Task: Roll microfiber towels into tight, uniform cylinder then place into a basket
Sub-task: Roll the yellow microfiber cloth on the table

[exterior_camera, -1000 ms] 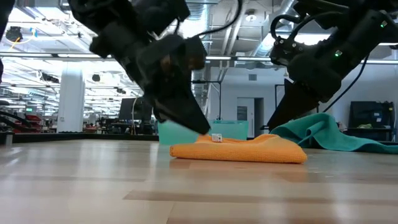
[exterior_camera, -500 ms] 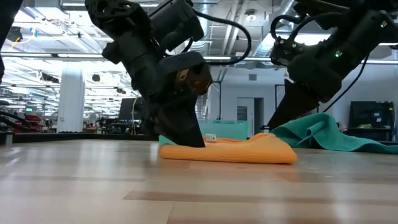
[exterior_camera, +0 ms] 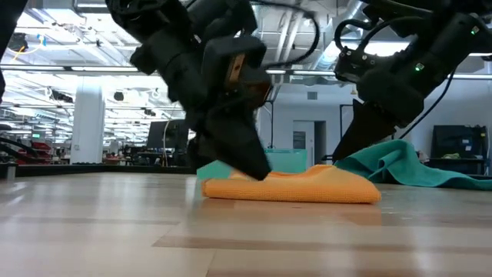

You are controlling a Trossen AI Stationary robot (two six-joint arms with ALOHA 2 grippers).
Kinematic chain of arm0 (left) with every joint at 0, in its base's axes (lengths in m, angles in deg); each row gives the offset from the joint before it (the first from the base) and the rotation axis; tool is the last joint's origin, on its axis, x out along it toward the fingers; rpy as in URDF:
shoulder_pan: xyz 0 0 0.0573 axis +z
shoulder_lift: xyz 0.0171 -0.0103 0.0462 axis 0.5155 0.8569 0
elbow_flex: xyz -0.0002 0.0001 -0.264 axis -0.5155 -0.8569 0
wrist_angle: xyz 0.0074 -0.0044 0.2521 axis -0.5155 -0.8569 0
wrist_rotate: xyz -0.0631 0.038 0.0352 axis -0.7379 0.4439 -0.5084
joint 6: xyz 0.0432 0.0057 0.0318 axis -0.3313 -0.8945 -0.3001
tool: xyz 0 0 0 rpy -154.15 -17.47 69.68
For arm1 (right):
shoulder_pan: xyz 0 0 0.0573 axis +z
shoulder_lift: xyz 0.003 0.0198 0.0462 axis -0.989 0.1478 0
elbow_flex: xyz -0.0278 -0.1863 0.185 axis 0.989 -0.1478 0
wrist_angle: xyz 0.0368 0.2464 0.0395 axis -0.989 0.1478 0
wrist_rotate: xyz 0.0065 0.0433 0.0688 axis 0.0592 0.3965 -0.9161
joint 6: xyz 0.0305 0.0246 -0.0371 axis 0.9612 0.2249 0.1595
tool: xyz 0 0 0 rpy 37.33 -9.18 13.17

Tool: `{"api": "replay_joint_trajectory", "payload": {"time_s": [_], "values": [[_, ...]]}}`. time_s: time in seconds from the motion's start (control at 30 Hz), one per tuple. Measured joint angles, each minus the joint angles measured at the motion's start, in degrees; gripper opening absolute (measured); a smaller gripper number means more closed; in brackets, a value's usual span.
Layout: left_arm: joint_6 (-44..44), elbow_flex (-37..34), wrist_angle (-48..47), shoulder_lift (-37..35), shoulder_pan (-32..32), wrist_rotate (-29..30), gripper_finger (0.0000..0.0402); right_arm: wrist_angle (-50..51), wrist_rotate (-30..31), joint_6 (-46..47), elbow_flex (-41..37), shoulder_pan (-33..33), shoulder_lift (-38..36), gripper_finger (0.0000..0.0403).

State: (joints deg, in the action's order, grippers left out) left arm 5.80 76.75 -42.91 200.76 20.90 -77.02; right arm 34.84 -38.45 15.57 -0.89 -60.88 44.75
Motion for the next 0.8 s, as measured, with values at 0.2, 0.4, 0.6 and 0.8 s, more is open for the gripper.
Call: {"api": "replay_joint_trajectory", "payload": {"time_s": [0.2,0.4,0.6,0.8], "values": [[-8.2,5.08,-7.89,-0.47,-0.17,1.73,0.0052,-0.03,-3.71,-1.08,0.0,0.58,0.0,0.0116],[-8.61,12.29,-27.87,-1.36,-3.23,18.99,0.0052,-10.11,-4.59,-5.44,0.0,3.73,4.44,0.0116],[-15.0,15.31,-37.33,-1.36,-7.88,27.1,0.0052,-13.34,-5.21,-8.99,1.47,3.99,12.0,0.0116],[-23.51,15.31,-35.39,-0.89,-10.57,26.66,0.0052,-5.66,-5.46,-8.97,5.78,2.49,13.69,0.0116]]}}
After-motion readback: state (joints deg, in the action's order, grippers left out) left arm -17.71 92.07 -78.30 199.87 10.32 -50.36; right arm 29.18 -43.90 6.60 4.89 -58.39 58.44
